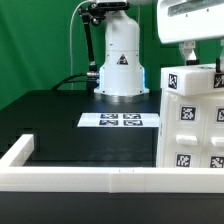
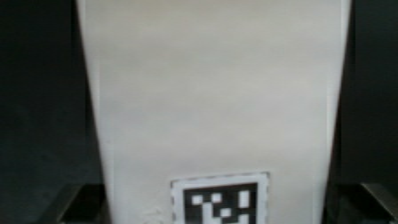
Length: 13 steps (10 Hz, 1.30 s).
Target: Assemble cabinet
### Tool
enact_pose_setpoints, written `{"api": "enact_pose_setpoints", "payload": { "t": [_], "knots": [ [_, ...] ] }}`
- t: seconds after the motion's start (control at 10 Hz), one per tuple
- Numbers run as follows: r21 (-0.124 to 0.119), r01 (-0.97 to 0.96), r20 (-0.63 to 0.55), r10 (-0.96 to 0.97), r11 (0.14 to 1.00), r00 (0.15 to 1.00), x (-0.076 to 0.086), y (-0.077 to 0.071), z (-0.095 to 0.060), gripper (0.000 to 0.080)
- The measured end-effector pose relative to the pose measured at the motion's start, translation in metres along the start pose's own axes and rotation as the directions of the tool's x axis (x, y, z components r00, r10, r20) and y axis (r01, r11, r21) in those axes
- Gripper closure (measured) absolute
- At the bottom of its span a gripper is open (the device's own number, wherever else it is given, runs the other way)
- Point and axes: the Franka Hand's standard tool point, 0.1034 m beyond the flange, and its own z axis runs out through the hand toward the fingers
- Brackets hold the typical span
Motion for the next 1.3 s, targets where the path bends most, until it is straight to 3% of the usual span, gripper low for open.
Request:
{"api": "enact_pose_setpoints", "payload": {
  "t": [0.2,0.3,0.5,0.7,1.0,1.2,1.3],
  "knots": [
    [0.008,-0.165,0.018,0.165,0.986,0.986,-0.003,-0.002,0.0,0.0246],
    [0.01,-0.138,0.021,0.138,0.99,0.99,-0.003,-0.002,-0.001,0.0085],
    [0.041,-0.137,0.046,0.135,0.99,0.99,-0.005,-0.008,-0.018,0.0005],
    [0.051,-0.135,0.047,0.132,0.99,0.99,-0.006,-0.012,-0.024,0.0001],
    [0.05,-0.07,0.041,0.068,0.996,0.997,-0.007,-0.011,-0.02,0.0002],
    [0.024,0.216,0.003,-0.216,0.976,0.976,-0.013,-0.007,-0.013,0.0002],
    [0.027,0.355,-0.001,-0.355,0.935,0.935,-0.013,-0.009,-0.014,0.0002]
  ]
}}
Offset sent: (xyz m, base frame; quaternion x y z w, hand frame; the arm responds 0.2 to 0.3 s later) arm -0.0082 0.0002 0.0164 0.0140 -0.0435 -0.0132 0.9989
